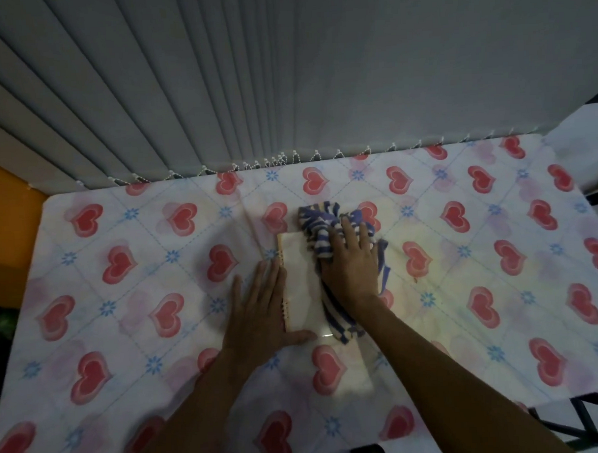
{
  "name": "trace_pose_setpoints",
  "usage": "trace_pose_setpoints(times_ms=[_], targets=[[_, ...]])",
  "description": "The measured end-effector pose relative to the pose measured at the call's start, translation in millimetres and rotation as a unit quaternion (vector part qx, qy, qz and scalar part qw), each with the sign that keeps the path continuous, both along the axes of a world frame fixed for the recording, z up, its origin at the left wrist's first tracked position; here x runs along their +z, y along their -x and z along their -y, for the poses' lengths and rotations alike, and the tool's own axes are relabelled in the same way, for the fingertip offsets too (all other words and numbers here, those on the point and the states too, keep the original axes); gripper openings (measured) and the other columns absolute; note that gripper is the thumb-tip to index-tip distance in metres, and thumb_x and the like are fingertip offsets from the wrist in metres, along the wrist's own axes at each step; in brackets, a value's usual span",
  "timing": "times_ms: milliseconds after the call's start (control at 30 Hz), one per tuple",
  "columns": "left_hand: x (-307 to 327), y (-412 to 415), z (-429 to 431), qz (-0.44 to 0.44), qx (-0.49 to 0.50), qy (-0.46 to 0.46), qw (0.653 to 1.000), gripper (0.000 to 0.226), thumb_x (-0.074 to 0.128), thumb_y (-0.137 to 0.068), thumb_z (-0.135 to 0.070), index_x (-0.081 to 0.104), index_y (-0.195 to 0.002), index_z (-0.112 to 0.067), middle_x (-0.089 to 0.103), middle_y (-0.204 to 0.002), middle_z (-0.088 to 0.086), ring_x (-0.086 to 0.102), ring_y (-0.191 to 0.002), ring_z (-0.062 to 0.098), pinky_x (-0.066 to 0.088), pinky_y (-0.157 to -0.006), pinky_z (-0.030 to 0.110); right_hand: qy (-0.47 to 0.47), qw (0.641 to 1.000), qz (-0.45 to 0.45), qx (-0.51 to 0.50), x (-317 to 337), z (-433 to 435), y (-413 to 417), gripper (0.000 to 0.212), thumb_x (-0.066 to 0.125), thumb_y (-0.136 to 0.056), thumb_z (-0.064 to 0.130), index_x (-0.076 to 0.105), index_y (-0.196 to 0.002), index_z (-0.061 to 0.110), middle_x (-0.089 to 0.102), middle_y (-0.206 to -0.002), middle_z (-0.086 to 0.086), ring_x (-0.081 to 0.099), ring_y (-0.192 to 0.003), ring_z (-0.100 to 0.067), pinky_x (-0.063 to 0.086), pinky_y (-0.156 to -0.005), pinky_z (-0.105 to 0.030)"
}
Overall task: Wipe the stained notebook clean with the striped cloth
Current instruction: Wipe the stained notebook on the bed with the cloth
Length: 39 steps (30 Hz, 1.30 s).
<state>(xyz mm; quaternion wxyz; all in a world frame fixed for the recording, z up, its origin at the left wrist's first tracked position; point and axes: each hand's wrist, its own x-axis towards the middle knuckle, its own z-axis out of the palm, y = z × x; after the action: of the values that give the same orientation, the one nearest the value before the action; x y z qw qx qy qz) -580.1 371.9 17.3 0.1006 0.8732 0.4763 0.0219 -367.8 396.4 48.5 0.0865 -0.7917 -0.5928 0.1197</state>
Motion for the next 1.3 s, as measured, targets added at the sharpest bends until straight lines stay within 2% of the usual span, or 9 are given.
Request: trace_pose_setpoints(times_ms=[100,267,367,467,567,767,1000,1133,1300], targets=[[-0.1,-1.5,1.1,-0.001,0.005,-0.016,1.000,0.134,0.036,-0.069,-0.105,0.033,-0.162,-0.008,0.029,-0.171,0.013,0.029,-0.158,0.030,0.026,-0.121,0.068,0.000,0.999,-0.014,0.043,3.5,21.5,14.8,0.062,0.054,-0.096,0.040,0.038,-0.152,0.018,0.028,-0.164,-0.009,0.016,-0.152,-0.038,0.024,-0.118,-0.062],[-6.8,1.1,2.5,-0.005,-0.028,-0.041,0.999,0.113,0.028,-0.081,-0.095,0.037,-0.161,-0.014,0.031,-0.168,0.018,0.037,-0.154,0.036,0.031,-0.118,0.070,-0.011,0.991,-0.023,0.132,3.9,90.6,45.2,0.066,0.062,-0.084,0.043,0.051,-0.144,0.018,0.046,-0.154,-0.011,0.038,-0.142,-0.042,0.038,-0.110,-0.063],[-8.4,3.1,0.3,-0.018,-0.028,-0.021,0.999,0.120,0.029,-0.076,-0.099,0.033,-0.163,-0.016,0.024,-0.172,0.015,0.029,-0.157,0.035,0.025,-0.120,0.068,0.008,0.988,-0.037,0.147,4.1,105.0,38.4,0.071,0.067,-0.084,0.046,0.047,-0.148,0.021,0.040,-0.158,-0.008,0.033,-0.146,-0.040,0.035,-0.113,-0.062],[-10.3,1.6,0.5,-0.015,-0.015,-0.019,1.000,0.129,0.037,-0.071,-0.103,0.034,-0.162,-0.012,0.025,-0.172,0.014,0.031,-0.157,0.034,0.024,-0.121,0.067,0.015,0.987,-0.028,0.158,3.7,91.9,21.5,0.066,0.061,-0.090,0.045,0.045,-0.149,0.020,0.038,-0.159,-0.009,0.031,-0.146,-0.041,0.033,-0.114,-0.061],[-10.0,0.8,0.3,-0.010,-0.003,-0.029,1.000,0.136,0.040,-0.067,-0.105,0.030,-0.163,-0.009,0.025,-0.173,0.012,0.031,-0.157,0.031,0.024,-0.121,0.066,0.019,0.994,-0.003,0.111,0.5,57.9,3.1,0.063,0.049,-0.094,0.043,0.039,-0.152,0.020,0.029,-0.163,-0.008,0.021,-0.150,-0.037,0.025,-0.117,-0.057],[-8.3,0.1,1.0,-0.023,-0.004,-0.033,0.999,0.138,0.035,-0.067,-0.107,0.028,-0.163,-0.008,0.026,-0.172,0.012,0.031,-0.157,0.030,0.023,-0.122,0.066,0.011,0.997,0.001,0.073,0.5,9.9,11.1,0.064,0.053,-0.093,0.041,0.038,-0.152,0.021,0.028,-0.164,-0.006,0.016,-0.152,-0.035,0.022,-0.119,-0.058],[-13.6,2.6,0.3,-0.011,-0.018,-0.023,1.000,0.131,0.035,-0.069,-0.104,0.040,-0.159,-0.009,0.032,-0.168,0.018,0.033,-0.156,0.034,0.026,-0.121,0.067,-0.004,0.974,-0.009,0.228,0.7,91.9,8.5,0.066,0.062,-0.087,0.047,0.050,-0.145,0.020,0.041,-0.157,-0.008,0.037,-0.143,-0.041,0.037,-0.111,-0.059],[-8.7,1.2,0.4,-0.020,-0.005,-0.020,1.000,0.138,0.035,-0.067,-0.106,0.028,-0.163,-0.008,0.024,-0.173,0.012,0.029,-0.158,0.031,0.024,-0.122,0.066,-0.009,0.991,-0.008,0.132,0.5,68.6,-25.3,0.061,0.066,-0.088,0.031,0.051,-0.144,0.011,0.040,-0.157,-0.015,0.033,-0.144,-0.046,0.035,-0.110,-0.063],[-5.3,0.5,0.0,-0.019,-0.008,-0.016,1.000,0.139,0.036,-0.066,-0.107,0.030,-0.162,-0.007,0.024,-0.173,0.011,0.030,-0.158,0.032,0.024,-0.121,0.067,0.025,0.999,0.016,0.043,4.6,1.5,-20.9,0.063,0.047,-0.096,0.037,0.031,-0.154,0.015,0.021,-0.165,-0.012,0.013,-0.151,-0.039,0.020,-0.119,-0.059]])
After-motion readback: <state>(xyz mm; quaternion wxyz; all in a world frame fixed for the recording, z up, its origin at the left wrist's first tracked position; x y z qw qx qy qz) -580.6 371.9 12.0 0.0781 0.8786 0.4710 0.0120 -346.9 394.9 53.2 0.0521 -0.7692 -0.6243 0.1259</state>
